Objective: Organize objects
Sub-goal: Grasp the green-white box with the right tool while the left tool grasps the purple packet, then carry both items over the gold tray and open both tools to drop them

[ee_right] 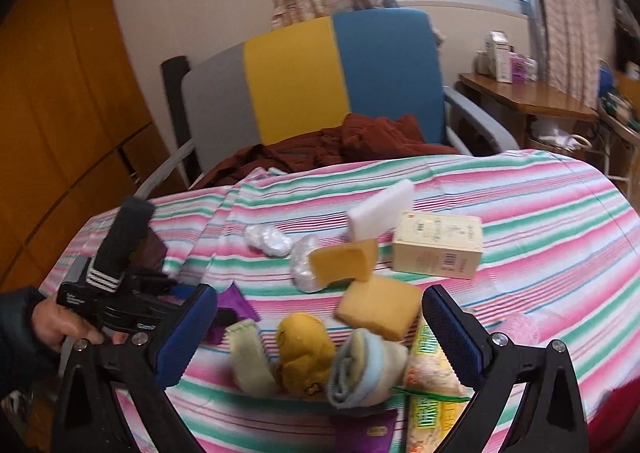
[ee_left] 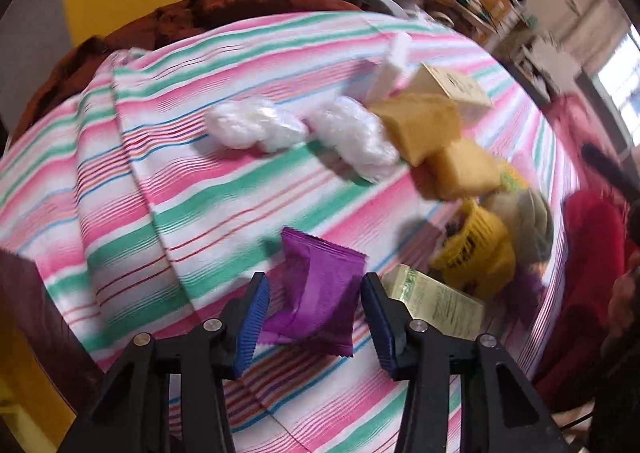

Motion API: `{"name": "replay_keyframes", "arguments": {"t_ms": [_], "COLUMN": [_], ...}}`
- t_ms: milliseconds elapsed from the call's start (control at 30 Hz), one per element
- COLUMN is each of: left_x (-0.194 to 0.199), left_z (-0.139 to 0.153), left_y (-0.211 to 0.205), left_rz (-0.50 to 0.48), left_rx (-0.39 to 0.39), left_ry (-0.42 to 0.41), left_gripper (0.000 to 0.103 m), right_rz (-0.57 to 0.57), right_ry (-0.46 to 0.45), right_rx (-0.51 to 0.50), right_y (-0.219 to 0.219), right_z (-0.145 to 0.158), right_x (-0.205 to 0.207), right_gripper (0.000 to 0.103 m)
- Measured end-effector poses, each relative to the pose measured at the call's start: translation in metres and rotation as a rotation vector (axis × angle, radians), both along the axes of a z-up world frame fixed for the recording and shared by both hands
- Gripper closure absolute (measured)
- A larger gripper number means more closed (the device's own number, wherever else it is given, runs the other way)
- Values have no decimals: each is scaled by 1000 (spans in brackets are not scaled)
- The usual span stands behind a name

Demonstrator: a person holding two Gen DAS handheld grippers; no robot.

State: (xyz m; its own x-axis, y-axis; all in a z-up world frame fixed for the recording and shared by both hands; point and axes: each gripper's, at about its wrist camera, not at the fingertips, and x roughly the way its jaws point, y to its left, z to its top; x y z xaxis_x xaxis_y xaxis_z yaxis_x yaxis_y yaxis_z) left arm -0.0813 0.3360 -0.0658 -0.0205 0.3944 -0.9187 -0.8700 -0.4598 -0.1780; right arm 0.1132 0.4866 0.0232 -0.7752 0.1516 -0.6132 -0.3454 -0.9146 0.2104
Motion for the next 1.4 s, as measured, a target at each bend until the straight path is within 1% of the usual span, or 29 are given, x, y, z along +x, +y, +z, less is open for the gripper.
{"name": "replay_keyframes", "arguments": {"t_ms": [67, 100, 133, 167, 200, 233, 267, 433, 467, 500, 533, 567, 600, 633, 667, 733, 767, 833, 900, 933, 967, 1000, 1033, 1100, 1167, 1267, 1400], "left_x": [11, 19, 24, 27, 27, 26, 25, 22, 23, 24, 26, 29, 30, 33, 37, 44, 50, 50, 55, 55, 53, 53, 55, 54, 49, 39, 12], "left_z": [0, -3, -6, -8, -8, -6, -4, 21, 28, 33, 37, 45, 50, 53, 60, 68, 75, 76, 81, 82, 84, 85, 86, 86, 85, 78, 70], "left_y": [4, 6, 6, 5, 3, 0, -3, -39, -51, -58, -61, -73, -77, -79, -92, -92, -104, -105, -122, -127, -134, -146, -153, -173, -195, -218, -255], "left_rz": [-83, -122, -135, -140, -133, -111, -96, 19, 47, 66, 82, 106, 119, 132, 150, 170, 184, 203, 228, 240, 256, 280, 295, 342, 396, 471, 599], "left_rx": [-38, -72, -90, -99, -92, -78, -69, 32, 57, 73, 86, 112, 128, 144, 169, 197, 219, 243, 276, 284, 294, 304, 309, 319, 325, 317, 278], "left_ry": [50, 95, 123, 134, 134, 132, 129, 127, 124, 122, 119, 115, 113, 114, 115, 119, 124, 129, 129, 129, 125, 122, 122, 124, 126, 146, 185], "left_gripper": [55, 55, 56, 59, 61, 65, 66, 67, 67, 67, 67, 67, 67, 67, 67, 67, 67, 67, 67, 67, 67, 67, 67, 67, 67, 67, 67], "right_rz": [32, 52, 69, 79, 92, 111, 123, 202, 228, 245, 266, 292, 305, 317, 328, 337, 333, 328, 331, 342, 360, 359, 351, 341, 327, 320, 370], "right_ry": [-9, -17, -25, -31, -37, -42, -47, -85, -98, -109, -124, -150, -172, -198, -225, -288, -312, -361, -423, -448, -484, -508, -528, -521, -487, -425, -325], "right_rx": [-6, -10, -8, -2, 2, 0, -2, 1, 4, 8, 13, 22, 34, 47, 59, 89, 106, 132, 155, 160, 163, 178, 206, 200, 173, 157, 125], "right_y": [-4, -6, -10, -12, -15, -18, -19, -32, -37, -41, -46, -52, -57, -61, -65, -69, -70, -71, -72, -74, -77, -79, -82, -84, -85, -96, -130], "right_z": [-2, -4, -5, -6, -7, -8, -9, -16, -18, -20, -22, -26, -29, -33, -38, -47, -51, -61, -73, -78, -87, -92, -96, -93, -82, -60, -24], "right_x": [-3, -5, -7, -8, -9, -10, -11, -20, -22, -24, -27, -32, -34, -38, -42, -54, -58, -68, -79, -84, -89, -90, -91, -89, -87, -84, -95], "right_gripper": [0, 0, 0, 0, 0, 0, 0, 1, 5, 13, 17, 26, 31, 31, 31, 31, 31, 31, 32, 39, 52, 71, 72, 73, 73, 73, 73]}}
